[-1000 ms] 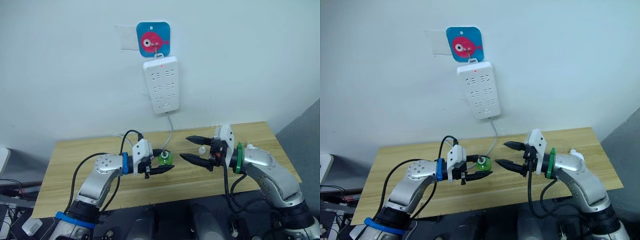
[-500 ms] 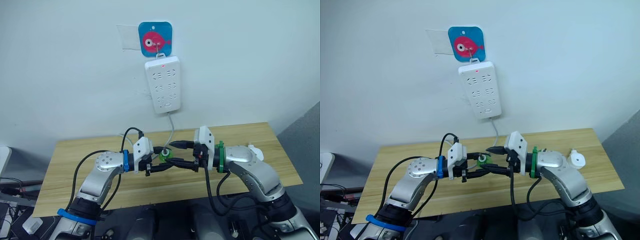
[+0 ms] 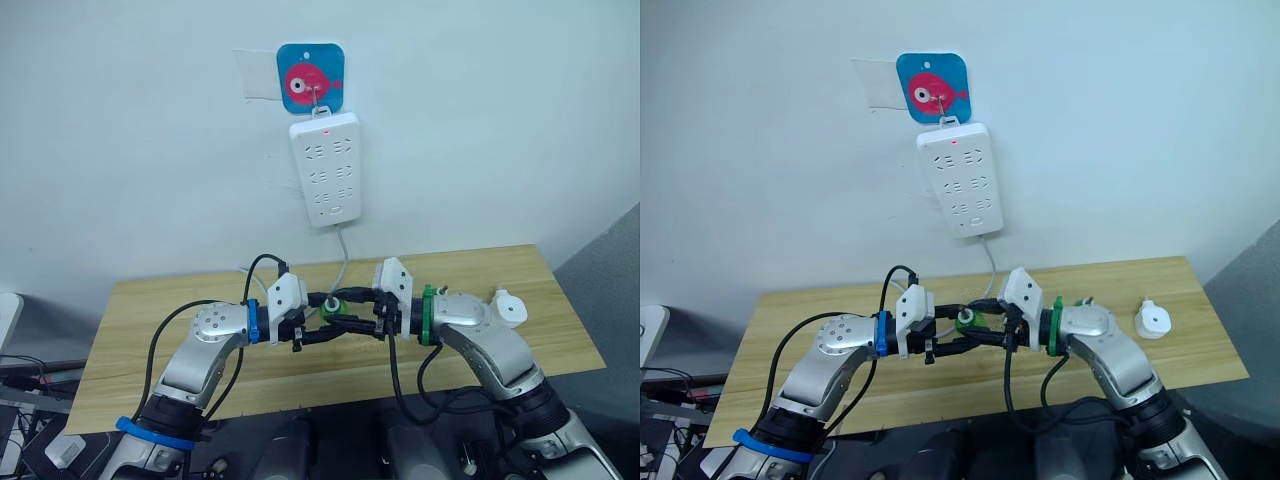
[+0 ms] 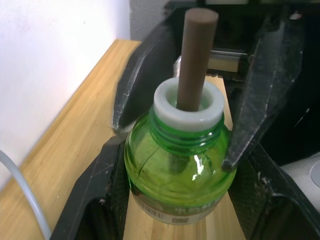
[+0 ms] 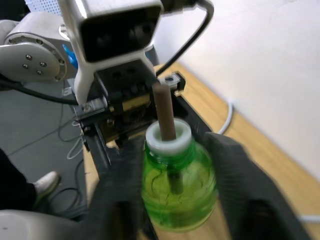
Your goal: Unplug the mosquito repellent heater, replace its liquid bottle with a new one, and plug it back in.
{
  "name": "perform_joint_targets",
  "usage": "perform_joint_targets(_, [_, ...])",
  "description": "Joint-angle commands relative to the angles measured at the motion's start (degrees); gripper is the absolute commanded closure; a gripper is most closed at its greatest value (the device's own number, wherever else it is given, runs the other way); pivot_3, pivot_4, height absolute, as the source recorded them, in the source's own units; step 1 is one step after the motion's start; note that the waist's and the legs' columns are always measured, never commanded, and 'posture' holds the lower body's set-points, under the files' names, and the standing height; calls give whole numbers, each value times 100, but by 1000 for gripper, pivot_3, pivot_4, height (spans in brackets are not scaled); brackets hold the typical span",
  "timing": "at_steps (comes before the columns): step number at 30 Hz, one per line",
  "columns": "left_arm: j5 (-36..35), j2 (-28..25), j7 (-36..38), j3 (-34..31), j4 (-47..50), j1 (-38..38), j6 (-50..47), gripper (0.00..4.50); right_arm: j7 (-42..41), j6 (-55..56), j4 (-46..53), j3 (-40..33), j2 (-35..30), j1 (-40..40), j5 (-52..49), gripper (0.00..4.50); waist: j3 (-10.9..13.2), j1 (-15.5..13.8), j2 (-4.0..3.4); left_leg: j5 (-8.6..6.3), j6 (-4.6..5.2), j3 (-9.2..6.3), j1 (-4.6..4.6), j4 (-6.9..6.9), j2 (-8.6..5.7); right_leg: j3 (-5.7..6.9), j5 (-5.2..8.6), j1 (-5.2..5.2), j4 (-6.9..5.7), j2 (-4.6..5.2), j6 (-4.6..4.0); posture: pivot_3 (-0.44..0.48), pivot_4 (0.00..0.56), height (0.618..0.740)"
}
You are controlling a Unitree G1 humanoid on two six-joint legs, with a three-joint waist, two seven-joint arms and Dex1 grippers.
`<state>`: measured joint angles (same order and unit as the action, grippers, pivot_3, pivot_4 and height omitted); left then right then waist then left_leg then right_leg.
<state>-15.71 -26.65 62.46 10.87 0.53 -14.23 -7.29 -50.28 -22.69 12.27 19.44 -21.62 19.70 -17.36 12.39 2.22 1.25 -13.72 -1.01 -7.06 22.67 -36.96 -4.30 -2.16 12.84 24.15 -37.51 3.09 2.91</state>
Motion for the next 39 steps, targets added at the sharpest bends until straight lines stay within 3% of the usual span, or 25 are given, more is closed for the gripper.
perform_joint_targets(1, [-130,50,20,-7,299,-60,79,2215,-39,139,-30,11,60,30,36,3656,0,-2,0,0,0,0,0,0,-1,-1,0,0,0,0,0,-31,183,740])
perform_joint_targets(7, [-166,49,14,-3,317,-56,31,2215,-31,200,-54,-194,137,23,-104,3655,0,-3,0,0,0,0,0,0,0,-1,0,0,0,0,0,-30,187,740])
perform_joint_targets(14, [-645,139,-255,-334,643,167,-348,6,470,-715,386,-909,289,-133,-866,3656,0,-20,0,0,0,0,0,0,0,-3,0,0,0,1,0,-27,191,740])
perform_joint_targets(20, [-859,450,-839,-567,1322,670,-301,0,2057,-2621,687,-2316,956,-352,-2487,3656,0,-41,-1,-1,-2,-4,1,2,2,-9,0,1,-1,3,-2,-36,198,740])
perform_joint_targets(27, [-219,1218,-1703,-345,1196,757,585,0,3863,-4088,78,-3754,1869,-263,-4889,3656,0,-47,-1,-1,-1,-6,3,3,1,-12,0,-1,0,3,-2,-25,199,740])
perform_joint_targets(39, [216,1471,-1980,-146,537,570,1312,0,5178,-4212,-295,-3879,1923,-57,-6364,3656,0,-37,-3,-2,1,3,2,3,-1,-4,0,-1,-5,-4,-1,-14,198,740])
